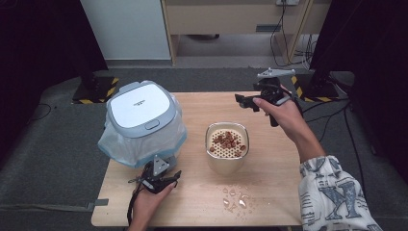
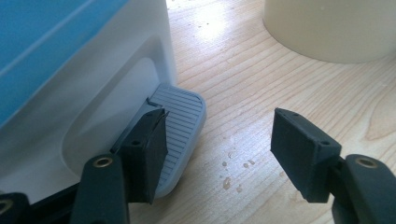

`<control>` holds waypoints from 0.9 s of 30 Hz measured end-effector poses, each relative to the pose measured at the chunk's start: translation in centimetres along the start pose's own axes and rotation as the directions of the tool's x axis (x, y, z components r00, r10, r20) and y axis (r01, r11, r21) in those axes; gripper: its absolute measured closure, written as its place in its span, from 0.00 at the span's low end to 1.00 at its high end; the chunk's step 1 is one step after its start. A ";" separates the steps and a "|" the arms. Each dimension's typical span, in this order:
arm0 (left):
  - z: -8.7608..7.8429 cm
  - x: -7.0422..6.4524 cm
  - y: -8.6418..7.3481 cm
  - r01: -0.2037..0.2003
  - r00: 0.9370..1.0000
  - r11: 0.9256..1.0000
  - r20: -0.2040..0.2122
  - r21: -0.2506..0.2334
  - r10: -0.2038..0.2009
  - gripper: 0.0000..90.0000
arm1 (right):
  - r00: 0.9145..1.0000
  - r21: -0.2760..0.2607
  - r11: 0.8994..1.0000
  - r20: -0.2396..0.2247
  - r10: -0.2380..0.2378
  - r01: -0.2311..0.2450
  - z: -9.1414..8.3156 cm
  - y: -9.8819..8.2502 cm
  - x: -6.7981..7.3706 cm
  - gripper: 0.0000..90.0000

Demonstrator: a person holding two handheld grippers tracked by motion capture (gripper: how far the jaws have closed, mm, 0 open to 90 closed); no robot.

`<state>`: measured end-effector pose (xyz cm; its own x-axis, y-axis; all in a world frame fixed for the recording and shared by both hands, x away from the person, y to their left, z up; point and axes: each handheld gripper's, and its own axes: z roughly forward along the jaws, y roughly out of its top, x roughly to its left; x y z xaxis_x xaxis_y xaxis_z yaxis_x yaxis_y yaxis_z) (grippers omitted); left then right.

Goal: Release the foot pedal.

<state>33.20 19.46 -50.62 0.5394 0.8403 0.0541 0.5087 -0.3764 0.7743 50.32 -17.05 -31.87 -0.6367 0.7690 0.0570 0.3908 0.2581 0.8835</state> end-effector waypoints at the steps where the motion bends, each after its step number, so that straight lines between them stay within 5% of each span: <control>1: 0.0 0.0 0.0 0.000 1.000 1.000 0.000 0.000 0.000 0.39 | 1.000 -0.001 1.000 0.008 0.007 -0.007 -0.1 -0.1 -0.1 0.13; 13: -0.1 0.2 -0.1 0.021 1.000 1.000 0.015 -0.005 -0.021 0.35 | 0.995 -0.023 0.998 0.081 0.055 -0.054 -1.6 -1.9 -1.9 0.11; 27: 0.0 -0.2 0.0 0.008 0.998 1.000 0.057 -0.008 -0.007 0.31 | 0.985 -0.008 0.996 0.148 0.085 -0.084 -2.9 -6.0 -3.6 0.11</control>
<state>33.09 19.32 -50.68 0.5733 0.8193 0.0123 0.5073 -0.3666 0.7799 48.38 -23.10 -36.00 -0.4961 0.8660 0.0625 0.4376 0.1872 0.8795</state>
